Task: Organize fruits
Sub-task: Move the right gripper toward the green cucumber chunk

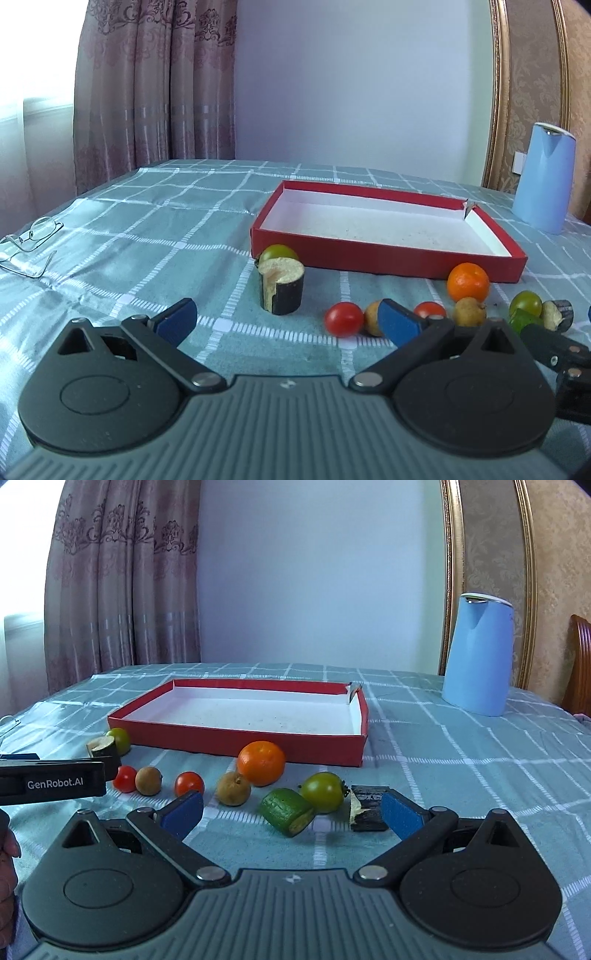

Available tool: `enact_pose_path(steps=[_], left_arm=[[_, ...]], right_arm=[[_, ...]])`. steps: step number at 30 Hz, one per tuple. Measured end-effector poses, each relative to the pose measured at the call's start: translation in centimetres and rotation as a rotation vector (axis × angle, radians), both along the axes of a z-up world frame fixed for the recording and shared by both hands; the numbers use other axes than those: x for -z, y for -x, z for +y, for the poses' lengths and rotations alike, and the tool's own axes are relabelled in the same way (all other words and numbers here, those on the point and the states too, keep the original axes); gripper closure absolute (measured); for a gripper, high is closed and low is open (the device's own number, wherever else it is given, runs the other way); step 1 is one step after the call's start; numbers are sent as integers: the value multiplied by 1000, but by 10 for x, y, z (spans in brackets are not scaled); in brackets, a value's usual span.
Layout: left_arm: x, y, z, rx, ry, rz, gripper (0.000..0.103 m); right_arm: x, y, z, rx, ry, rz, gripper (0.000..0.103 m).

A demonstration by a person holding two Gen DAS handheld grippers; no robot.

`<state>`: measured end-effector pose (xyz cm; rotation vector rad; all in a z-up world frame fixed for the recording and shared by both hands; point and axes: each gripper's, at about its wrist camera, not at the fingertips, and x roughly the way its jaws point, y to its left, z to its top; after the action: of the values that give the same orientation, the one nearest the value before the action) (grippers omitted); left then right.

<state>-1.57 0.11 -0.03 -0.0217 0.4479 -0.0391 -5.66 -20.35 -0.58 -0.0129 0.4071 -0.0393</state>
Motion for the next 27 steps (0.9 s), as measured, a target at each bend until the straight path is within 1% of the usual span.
enact_pose_path(steps=[6, 15, 27], left_arm=[[0, -2, 0, -11, -5, 8, 0], [1, -3, -1, -12, -25, 26, 0], [1, -4, 0, -15, -23, 35, 0]], right_arm=[[0, -4, -6, -9, -28, 22, 0], [2, -10, -2, -38, -15, 50, 0], [1, -7, -4, -54, -31, 32, 1]])
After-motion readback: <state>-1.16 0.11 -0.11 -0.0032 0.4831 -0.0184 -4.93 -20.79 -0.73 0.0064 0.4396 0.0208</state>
